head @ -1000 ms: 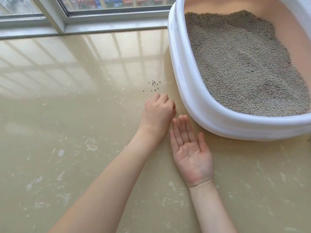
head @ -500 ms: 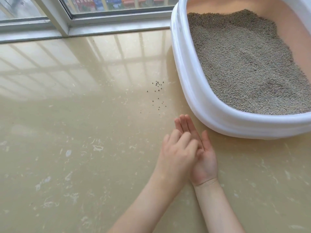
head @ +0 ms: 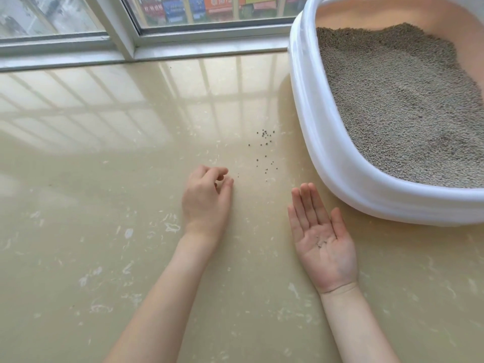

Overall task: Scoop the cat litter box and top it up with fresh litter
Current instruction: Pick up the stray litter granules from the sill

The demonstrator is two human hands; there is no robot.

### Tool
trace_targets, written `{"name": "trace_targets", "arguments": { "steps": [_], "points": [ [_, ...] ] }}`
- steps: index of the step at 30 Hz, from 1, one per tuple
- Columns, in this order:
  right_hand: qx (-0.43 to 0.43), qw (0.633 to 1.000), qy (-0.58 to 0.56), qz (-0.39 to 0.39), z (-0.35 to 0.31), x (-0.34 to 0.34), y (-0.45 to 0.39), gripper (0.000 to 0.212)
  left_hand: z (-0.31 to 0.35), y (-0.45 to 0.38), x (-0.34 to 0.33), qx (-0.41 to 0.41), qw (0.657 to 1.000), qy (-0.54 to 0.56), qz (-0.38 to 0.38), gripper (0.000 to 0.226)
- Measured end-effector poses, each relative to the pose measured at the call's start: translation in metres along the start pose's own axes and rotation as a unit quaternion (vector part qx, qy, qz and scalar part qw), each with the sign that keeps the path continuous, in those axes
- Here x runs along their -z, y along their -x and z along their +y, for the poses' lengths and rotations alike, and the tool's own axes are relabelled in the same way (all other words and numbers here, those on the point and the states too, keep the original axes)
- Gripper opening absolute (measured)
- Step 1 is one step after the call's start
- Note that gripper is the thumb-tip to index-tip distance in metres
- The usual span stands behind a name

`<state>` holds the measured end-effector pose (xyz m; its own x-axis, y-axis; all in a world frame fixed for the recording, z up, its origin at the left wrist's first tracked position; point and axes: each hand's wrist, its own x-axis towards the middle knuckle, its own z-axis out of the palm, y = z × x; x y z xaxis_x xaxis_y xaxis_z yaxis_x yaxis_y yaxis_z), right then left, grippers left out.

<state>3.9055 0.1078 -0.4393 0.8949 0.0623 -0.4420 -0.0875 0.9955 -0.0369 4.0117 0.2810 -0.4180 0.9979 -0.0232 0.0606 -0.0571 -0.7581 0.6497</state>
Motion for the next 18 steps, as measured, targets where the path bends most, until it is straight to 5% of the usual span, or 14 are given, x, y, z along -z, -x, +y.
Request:
{"name": "trace_targets", "arguments": {
  "steps": [11, 18],
  "points": [
    [0.012, 1.000, -0.002, -0.004, 0.001, -0.001, 0.001, 0.060, 0.013, -0.020, -0.010, -0.114, 0.983, -0.137, -0.045, 0.010],
    [0.034, 0.999, -0.039, -0.013, 0.000, 0.000, 0.002, 0.060, 0.032, -0.008, -0.026, -0.216, 0.966, -0.102, -0.102, 0.023]
  ]
}}
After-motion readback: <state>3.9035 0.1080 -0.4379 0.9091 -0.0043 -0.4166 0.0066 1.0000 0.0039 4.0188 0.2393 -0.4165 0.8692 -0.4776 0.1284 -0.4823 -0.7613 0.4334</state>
